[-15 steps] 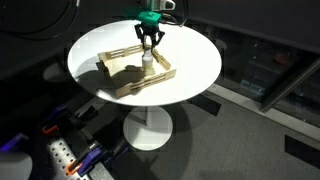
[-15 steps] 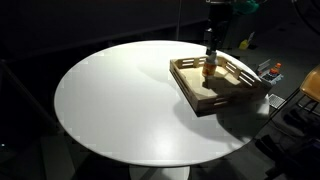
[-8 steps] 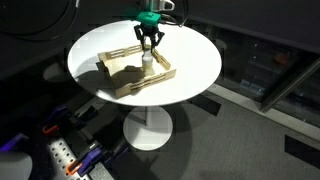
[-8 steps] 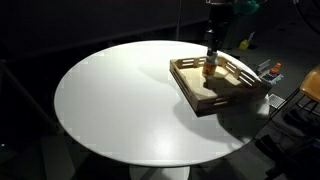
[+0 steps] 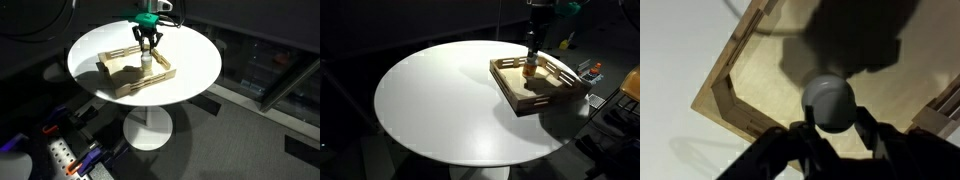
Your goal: Put the lid on the bottle
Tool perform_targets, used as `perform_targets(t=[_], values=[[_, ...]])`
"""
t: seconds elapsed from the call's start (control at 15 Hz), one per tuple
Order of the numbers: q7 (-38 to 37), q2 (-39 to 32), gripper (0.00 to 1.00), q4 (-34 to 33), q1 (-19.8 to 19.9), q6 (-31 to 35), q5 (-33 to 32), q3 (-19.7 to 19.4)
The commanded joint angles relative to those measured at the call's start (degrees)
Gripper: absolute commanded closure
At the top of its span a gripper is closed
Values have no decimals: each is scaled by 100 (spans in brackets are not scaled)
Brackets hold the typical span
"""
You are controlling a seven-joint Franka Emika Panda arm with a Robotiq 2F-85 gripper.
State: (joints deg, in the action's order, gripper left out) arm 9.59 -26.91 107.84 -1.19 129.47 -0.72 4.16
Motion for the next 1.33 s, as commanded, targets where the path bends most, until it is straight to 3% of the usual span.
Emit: perform_targets(t=[0.0,0.27,0.8,1.07,1.27], values=[[93,226,26,299,4,178,-56,-11],[105,310,0,383,27,276,-26,-7],[-266,613,0,262,117,-215,371,-45],[-509,912,0,164,158,-838,718,-78],[-803,1305,0,72,61,-1430,501,-191]])
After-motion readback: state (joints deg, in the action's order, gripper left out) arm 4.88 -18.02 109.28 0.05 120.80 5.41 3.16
